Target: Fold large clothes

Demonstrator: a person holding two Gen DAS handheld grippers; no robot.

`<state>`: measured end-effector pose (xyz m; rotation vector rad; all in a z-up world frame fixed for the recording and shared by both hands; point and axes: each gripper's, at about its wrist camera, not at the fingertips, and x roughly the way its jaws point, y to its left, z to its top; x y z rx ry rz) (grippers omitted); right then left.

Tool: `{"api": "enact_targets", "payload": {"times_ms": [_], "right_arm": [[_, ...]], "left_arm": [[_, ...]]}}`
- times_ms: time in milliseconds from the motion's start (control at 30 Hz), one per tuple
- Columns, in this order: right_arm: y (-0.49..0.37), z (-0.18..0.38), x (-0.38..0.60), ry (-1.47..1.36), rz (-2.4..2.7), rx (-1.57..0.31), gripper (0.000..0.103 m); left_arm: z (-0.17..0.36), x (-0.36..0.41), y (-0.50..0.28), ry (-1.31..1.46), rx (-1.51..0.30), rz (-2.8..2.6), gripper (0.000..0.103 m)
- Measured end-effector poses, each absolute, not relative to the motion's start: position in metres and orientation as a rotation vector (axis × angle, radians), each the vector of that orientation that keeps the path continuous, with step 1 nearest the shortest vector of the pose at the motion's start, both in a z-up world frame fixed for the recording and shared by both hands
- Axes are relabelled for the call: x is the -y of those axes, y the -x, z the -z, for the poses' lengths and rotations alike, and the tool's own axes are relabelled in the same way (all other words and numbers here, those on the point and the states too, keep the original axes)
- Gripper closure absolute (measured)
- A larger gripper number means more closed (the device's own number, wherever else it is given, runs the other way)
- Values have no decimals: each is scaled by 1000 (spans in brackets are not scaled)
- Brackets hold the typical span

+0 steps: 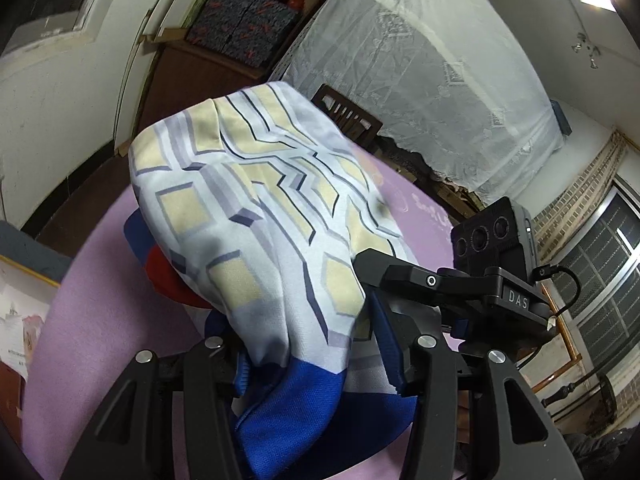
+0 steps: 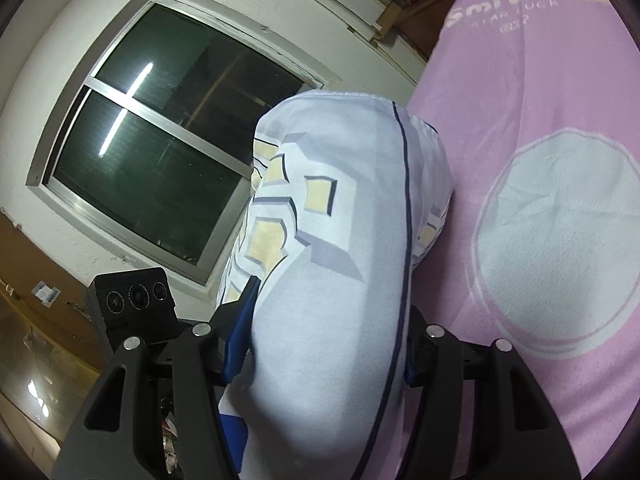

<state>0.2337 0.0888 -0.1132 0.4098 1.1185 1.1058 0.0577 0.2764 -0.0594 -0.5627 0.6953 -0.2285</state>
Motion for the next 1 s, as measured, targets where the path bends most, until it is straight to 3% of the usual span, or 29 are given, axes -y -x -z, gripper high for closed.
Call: {"api": "enact_targets", "payload": {"times_ms": [167, 433, 533, 600, 667, 733, 767, 900, 1000], "right_arm": [[-238, 140, -92, -319, -1016, -1143, 47], [-252, 167, -79, -363, -975, -1214, 43], [-249, 159, -81, -289, -935, -1185, 30], [-243, 148, -81, -242, -914, -1145, 29], [-233, 134, -75, -205, -896, -1087, 29], [-220, 111, -65, -158, -866, -987, 29], [-214, 102, -60, -137, -848, -939, 31], [-192, 80, -60, -53, -830, -835, 64], [-177, 78, -71, 31, -838, -815, 74]], "left_arm": [[94, -278, -76, 593, -788, 212, 49], [97, -277, -79, 586, -802, 202, 45], [95, -277, -71, 598, -811, 181, 43], [77, -275, -54, 523, -779, 102, 43], [59, -273, -40, 436, -730, 16, 33], [40, -273, -24, 358, -674, -76, 30], [35, -273, -23, 340, -669, -107, 30], [42, -266, -29, 326, -712, -135, 30], [62, -259, -41, 277, -783, -190, 28]]}}
